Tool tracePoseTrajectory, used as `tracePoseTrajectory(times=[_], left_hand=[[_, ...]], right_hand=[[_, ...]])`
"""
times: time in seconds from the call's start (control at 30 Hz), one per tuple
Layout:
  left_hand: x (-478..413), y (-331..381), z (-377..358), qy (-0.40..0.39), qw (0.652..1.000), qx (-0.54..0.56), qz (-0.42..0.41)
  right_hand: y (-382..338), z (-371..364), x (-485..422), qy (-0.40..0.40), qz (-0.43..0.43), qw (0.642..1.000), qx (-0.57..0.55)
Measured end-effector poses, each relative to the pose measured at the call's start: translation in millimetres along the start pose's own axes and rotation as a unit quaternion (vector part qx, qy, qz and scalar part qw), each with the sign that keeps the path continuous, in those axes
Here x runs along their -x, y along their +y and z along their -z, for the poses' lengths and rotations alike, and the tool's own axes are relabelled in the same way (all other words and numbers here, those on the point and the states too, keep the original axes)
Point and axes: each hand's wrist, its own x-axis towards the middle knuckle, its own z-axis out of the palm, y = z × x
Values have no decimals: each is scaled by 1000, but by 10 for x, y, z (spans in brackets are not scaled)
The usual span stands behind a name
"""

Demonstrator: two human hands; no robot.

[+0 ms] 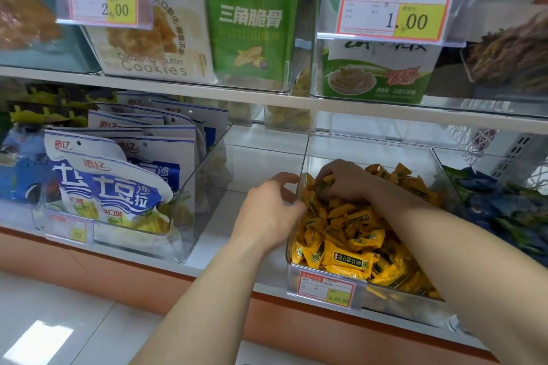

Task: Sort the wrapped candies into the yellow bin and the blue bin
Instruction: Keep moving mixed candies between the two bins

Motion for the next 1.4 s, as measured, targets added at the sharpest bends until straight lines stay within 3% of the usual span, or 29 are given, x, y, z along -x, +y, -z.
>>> tracePoseTrajectory(times=[0.17, 0.37, 0.57, 0.7, 0.83, 1.0, 1.07, 1.2, 1.27, 1.4], left_hand=[[14, 30, -7, 9, 1000, -2, -5], [46, 355, -70, 99, 988, -81, -87], [113, 683, -400, 26, 993, -60, -103], [109, 794, -560, 36, 995, 9, -89], [131, 866, -688, 17, 997, 13, -74], [112, 854, -604, 7, 996, -20, -89], [101, 822, -510, 18, 993, -45, -103], [99, 750, -320, 70, 979, -147, -120], [91, 683, -217, 88, 974, -179, -111], [77, 519, -83, 58, 979, -191, -42]], right_hand=[[-57, 208, 312, 80, 40, 992, -91], [-71, 463, 878, 150, 61, 969, -185], [-14, 528, 1456, 248, 23, 902, -352], [67, 519, 1703, 201, 12, 878, -434], [216, 530, 1765, 281, 17, 914, -293], [729, 653, 2022, 421, -2, 903, -84], [965, 673, 2143, 401, -31, 915, -13], [1152, 672, 2248, 222, -160, 953, 128], [1033, 682, 2252, 229, -160, 945, 168], [586, 655, 2115, 275, -72, 938, 199]])
